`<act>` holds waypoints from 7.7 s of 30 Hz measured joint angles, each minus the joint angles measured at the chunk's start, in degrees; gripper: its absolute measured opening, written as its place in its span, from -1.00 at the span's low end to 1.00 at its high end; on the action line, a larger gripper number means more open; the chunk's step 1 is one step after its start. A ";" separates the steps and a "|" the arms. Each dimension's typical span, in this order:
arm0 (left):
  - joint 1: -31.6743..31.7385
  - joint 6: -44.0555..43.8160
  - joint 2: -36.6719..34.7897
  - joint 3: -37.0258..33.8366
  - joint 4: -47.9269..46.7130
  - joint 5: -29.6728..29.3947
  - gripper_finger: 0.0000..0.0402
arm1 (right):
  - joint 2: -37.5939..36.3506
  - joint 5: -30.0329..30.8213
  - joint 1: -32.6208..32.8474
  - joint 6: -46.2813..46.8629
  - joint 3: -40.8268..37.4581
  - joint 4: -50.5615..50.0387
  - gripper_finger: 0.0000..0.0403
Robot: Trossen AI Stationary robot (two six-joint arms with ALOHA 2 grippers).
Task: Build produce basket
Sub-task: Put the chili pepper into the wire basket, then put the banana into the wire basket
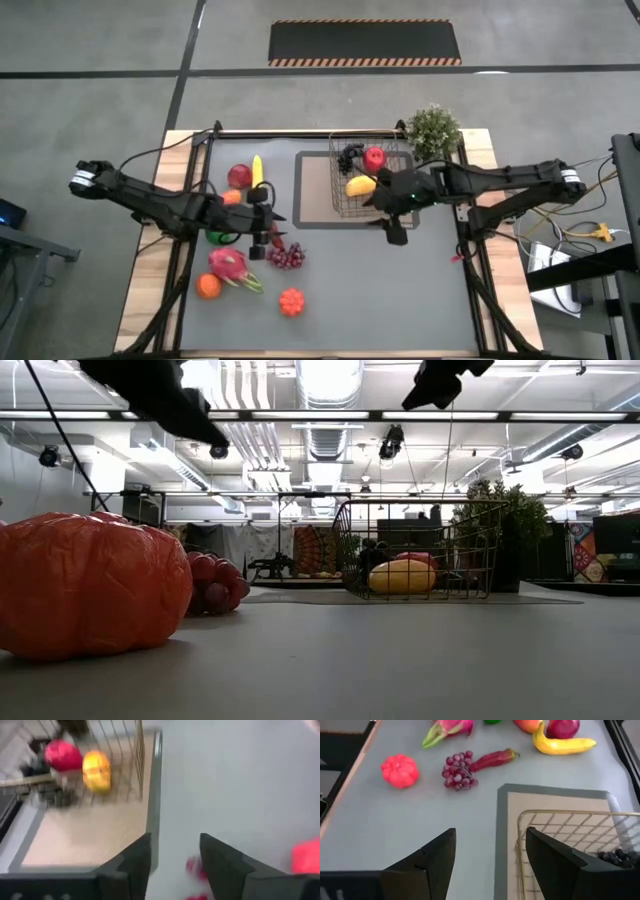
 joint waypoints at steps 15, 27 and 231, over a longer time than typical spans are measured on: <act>1.03 21.07 11.59 1.21 -13.45 -0.25 0.25 | -0.81 1.24 1.96 2.41 -5.30 4.29 0.11; 6.00 27.54 23.87 1.21 -14.19 2.61 0.25 | -0.84 1.21 1.96 3.02 -5.50 4.34 0.11; 14.72 6.33 11.21 -3.51 -19.51 -15.84 -0.21 | 3.34 40.06 -5.42 18.54 -18.19 34.67 -0.10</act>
